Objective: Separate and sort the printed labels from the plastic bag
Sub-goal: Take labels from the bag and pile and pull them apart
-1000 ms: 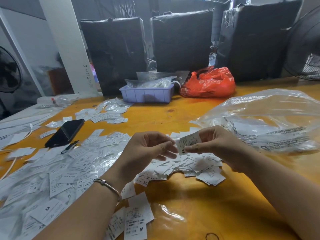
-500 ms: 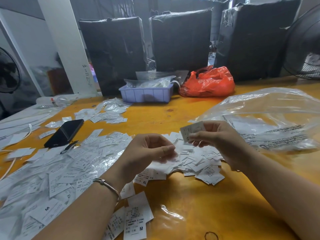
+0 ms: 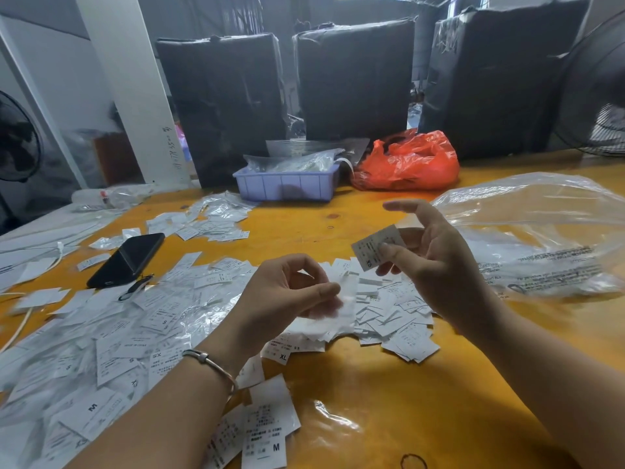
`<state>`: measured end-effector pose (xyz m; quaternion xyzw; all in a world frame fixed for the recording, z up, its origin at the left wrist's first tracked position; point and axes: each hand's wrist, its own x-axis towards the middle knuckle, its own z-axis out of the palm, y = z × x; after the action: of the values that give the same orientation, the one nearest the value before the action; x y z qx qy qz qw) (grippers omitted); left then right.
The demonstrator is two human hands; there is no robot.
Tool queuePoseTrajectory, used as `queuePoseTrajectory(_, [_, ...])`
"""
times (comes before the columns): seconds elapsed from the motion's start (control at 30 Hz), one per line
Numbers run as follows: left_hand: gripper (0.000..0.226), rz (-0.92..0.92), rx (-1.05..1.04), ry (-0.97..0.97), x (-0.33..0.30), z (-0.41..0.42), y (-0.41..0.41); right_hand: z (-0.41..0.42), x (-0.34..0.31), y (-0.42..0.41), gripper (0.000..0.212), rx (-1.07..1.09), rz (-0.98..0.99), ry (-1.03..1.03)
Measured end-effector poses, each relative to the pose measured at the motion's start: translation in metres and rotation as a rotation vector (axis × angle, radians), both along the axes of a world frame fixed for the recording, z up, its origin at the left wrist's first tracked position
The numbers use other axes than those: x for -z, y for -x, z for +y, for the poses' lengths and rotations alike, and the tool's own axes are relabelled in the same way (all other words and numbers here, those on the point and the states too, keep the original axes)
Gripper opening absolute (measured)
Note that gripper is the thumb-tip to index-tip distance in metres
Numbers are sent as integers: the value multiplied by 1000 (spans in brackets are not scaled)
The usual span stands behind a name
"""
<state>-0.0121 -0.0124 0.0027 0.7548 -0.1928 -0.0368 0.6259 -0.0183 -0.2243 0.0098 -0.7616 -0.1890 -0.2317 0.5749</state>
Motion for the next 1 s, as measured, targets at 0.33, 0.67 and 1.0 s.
queuePoseTrajectory(0.33, [31,-152,7,40,-2,-2,4,8,-4,8,31,-110,99,228])
queuePoseTrajectory(0.67, [11,-176,17,-53,0,-4,4,4,-7,6,15,-153,31,-4])
queuePoseTrajectory(1.0, [8,-218,32,-72,0,-4,4,12,-22,23,10,-88,-192,63])
